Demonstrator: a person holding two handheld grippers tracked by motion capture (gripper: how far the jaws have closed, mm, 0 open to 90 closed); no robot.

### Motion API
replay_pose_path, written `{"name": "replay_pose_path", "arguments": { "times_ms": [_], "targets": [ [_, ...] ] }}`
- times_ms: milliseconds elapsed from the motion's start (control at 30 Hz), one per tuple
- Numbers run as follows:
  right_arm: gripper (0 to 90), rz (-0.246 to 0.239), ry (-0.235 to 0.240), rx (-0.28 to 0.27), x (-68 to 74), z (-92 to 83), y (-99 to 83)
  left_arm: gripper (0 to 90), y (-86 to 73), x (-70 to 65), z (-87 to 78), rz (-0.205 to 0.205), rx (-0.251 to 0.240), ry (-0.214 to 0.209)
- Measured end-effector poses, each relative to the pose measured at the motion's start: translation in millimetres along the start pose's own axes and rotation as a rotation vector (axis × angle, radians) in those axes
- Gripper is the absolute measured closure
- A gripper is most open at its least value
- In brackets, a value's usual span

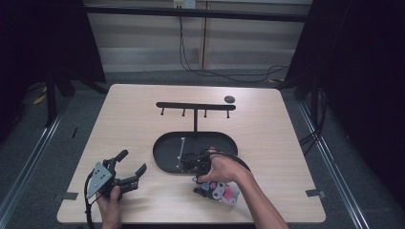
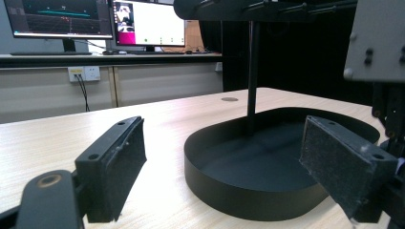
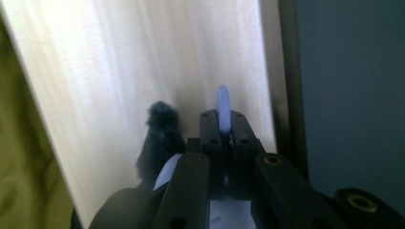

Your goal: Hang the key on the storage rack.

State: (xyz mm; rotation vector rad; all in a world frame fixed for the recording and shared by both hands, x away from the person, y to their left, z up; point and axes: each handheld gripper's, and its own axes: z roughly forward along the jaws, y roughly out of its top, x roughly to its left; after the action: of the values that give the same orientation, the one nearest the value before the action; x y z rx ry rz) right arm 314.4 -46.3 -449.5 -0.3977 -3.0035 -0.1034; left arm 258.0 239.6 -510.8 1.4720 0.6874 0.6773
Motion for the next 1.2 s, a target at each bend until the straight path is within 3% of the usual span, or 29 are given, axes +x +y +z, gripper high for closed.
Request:
{"name": "replay_pose_path", "arguments": {
  "times_ms": [300,467,767,1033,1200],
  "targets": [
    [87.0,0.018,0.015,-0.001,-0.3,-21.1,-9.0,15.3,0.0,0.0,0.0,0.000,0.001,0.000],
    [87.0,0.004,0.035,0.015,1.3,-32.4,-11.9,15.3,0.0,0.0,-0.1,0.000,0.001,0.001],
    [87.0,0.013,0.041,-0.044,0.4,-64.6,-19.2,15.3,0.1,0.0,0.0,0.000,0.002,0.001],
    [87.1,0.009,-0.001,-0.054,1.0,-90.7,-15.8,15.4,0.0,0.0,0.0,0.000,0.002,0.001],
    [87.1,0.014,-0.009,-0.110,-0.4,-109.2,-17.4,15.4,0.1,0.0,-0.1,0.000,0.002,0.001]
  ]
}}
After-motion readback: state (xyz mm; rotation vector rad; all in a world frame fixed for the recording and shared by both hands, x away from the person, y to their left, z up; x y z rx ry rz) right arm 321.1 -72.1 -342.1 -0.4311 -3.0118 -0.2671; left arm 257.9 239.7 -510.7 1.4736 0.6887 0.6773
